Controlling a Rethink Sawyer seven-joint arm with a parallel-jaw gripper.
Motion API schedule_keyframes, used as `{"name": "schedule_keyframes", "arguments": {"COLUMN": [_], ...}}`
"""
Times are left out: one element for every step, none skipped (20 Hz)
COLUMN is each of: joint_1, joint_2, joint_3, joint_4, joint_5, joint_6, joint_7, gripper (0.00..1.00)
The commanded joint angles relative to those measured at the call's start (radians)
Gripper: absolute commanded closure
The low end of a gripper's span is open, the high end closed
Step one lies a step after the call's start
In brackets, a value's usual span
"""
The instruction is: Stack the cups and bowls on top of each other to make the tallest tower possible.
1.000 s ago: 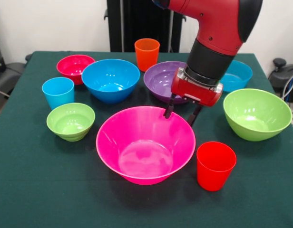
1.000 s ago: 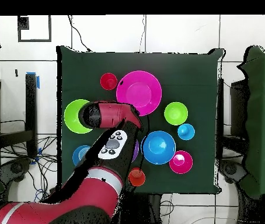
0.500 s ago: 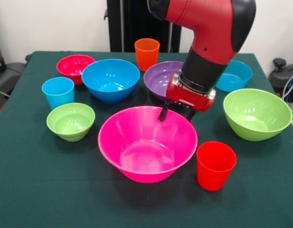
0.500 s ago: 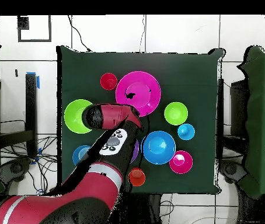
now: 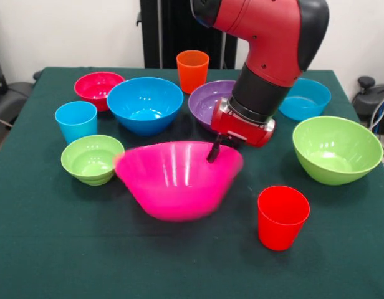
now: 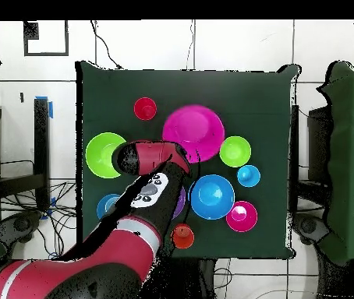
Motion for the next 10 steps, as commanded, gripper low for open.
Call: {"name": "schedule_keyframes", "arguments": {"joint_1": [0.006, 0.01, 0.015, 0.019, 0.023, 0.026, 0.03, 0.033, 0.036, 0.036], "joint_2": [0.015, 0.009, 0.006, 0.005, 0.005, 0.005, 0.003, 0.001, 0.001, 0.0], "joint_3": [0.068, 0.067, 0.058, 0.05, 0.046, 0.04, 0.03, 0.021, 0.013, 0.01], "joint_4": [-0.04, -0.041, -0.041, -0.044, -0.044, -0.046, -0.051, -0.056, -0.06, -0.062], "joint_5": [-0.072, -0.083, -0.084, -0.09, -0.092, -0.094, -0.096, -0.098, -0.103, -0.106], "joint_6": [-0.041, -0.032, -0.027, -0.024, -0.024, -0.022, -0.017, -0.012, -0.015, -0.017], "joint_7": [0.047, 0.03, 0.034, 0.032, 0.036, 0.04, 0.043, 0.045, 0.045, 0.042], "gripper": [1.0, 1.0, 1.0, 1.0, 1.0, 1.0, 1.0, 1.0, 1.0, 1.0]}}
